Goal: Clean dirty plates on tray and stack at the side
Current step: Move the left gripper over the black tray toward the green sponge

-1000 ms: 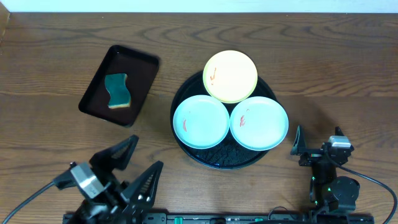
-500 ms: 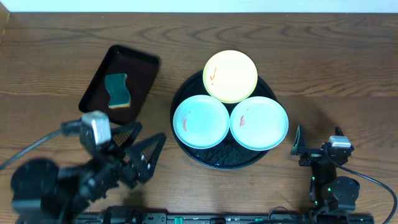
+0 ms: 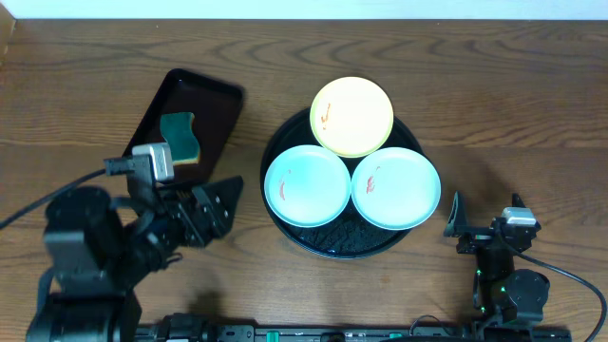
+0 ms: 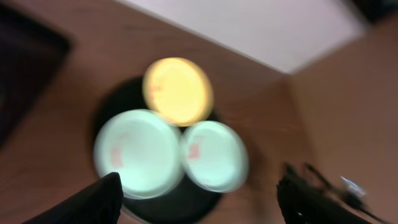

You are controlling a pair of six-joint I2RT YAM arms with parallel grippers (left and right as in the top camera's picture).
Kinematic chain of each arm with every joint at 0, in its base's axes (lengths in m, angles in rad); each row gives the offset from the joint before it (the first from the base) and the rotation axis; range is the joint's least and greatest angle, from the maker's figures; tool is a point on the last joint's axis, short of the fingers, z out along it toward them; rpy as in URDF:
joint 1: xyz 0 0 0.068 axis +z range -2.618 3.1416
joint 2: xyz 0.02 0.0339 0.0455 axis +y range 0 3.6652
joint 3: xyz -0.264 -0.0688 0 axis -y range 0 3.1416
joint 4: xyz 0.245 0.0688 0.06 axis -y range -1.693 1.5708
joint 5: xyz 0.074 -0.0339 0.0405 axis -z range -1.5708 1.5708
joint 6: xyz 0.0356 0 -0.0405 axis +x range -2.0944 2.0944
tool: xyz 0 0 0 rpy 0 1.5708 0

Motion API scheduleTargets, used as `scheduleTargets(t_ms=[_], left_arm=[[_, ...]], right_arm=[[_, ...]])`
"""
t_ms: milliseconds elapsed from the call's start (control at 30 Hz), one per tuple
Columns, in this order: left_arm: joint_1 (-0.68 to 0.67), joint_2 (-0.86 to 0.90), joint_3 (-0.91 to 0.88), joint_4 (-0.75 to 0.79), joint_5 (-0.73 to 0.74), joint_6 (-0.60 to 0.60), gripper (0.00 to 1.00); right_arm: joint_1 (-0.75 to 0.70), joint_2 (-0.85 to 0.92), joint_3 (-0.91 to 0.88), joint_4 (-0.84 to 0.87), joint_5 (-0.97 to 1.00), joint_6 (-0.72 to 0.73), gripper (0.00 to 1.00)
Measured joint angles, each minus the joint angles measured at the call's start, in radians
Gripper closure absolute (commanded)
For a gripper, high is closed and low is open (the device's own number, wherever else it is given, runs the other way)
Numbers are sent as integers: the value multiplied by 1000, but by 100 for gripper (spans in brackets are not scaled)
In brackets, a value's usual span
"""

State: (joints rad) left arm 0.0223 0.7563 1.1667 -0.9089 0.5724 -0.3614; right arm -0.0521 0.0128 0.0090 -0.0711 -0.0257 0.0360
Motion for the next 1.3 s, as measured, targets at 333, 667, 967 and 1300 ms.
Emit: scheduleTargets(t_ms=[333, 667, 967, 1300], left_arm=[[0, 400, 183, -153, -304, 38, 20], [0, 900, 445, -64, -631, 82, 20], [38, 1100, 446, 165, -692, 90, 20], [138, 1284, 448, 100, -650, 98, 20]], right_arm=[[0, 0, 0, 0, 0, 0, 1], [0, 0, 0, 0, 0, 0, 1], [0, 0, 0, 0, 0, 0, 1], [0, 0, 0, 0, 0, 0, 1]])
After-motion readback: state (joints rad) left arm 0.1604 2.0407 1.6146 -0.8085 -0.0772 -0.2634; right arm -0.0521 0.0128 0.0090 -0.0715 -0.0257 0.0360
